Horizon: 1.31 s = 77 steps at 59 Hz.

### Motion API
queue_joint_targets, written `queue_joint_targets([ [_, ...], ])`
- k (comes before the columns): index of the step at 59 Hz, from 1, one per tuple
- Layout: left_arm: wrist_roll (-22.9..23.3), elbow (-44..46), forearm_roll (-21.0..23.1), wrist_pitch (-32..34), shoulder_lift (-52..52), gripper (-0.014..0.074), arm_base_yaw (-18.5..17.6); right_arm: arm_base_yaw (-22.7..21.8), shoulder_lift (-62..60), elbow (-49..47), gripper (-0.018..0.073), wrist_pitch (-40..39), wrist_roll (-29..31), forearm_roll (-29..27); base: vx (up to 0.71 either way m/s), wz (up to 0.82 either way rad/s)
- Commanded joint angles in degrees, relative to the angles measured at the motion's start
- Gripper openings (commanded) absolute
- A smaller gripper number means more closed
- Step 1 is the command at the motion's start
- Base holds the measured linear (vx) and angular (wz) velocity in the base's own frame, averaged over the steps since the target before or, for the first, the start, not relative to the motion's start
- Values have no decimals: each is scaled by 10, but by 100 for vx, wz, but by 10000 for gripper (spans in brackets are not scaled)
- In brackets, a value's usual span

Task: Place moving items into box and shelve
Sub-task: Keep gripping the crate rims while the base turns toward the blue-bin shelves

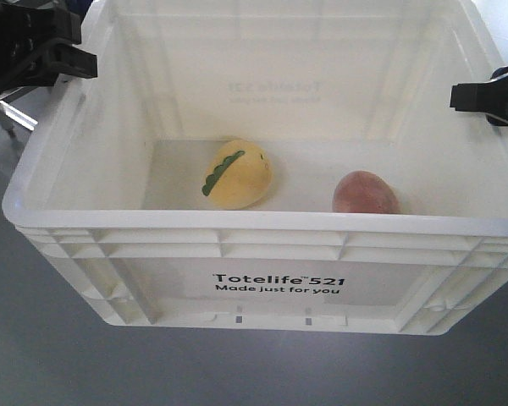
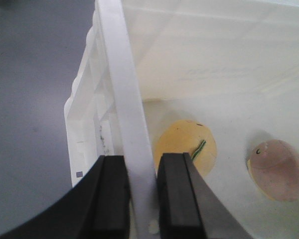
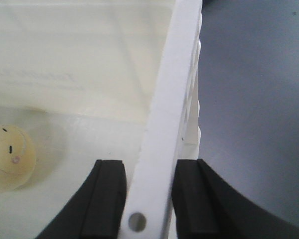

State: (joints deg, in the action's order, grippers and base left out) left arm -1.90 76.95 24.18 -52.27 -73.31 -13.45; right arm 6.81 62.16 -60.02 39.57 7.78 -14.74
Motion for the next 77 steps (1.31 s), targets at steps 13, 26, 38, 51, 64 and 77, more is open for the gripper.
queue_joint_targets([
  [13,-7,22,47,60,23,-6,-5,-1,-15,-26,-6,-73,1,-25,22,-47],
  [26,-7,22,46,60,23,-6,-5,-1,-15,-26,-6,-73,1,-25,21,-43],
  [38,-7,22,46,60,23,-6,-5,-1,-15,-26,-6,-73,1,-25,21,-34],
  [51,-7,22,46,60,23,-6,-5,-1,-15,-26,-6,-73,1,-25,22,-25],
  [64,-7,22,46,60,23,-6,-5,-1,-15,-26,-6,-73,1,-25,23,-22],
  [77,-7,22,46,60,23,-6,-5,-1,-15,-26,-6,-73,1,-25,25,-17],
])
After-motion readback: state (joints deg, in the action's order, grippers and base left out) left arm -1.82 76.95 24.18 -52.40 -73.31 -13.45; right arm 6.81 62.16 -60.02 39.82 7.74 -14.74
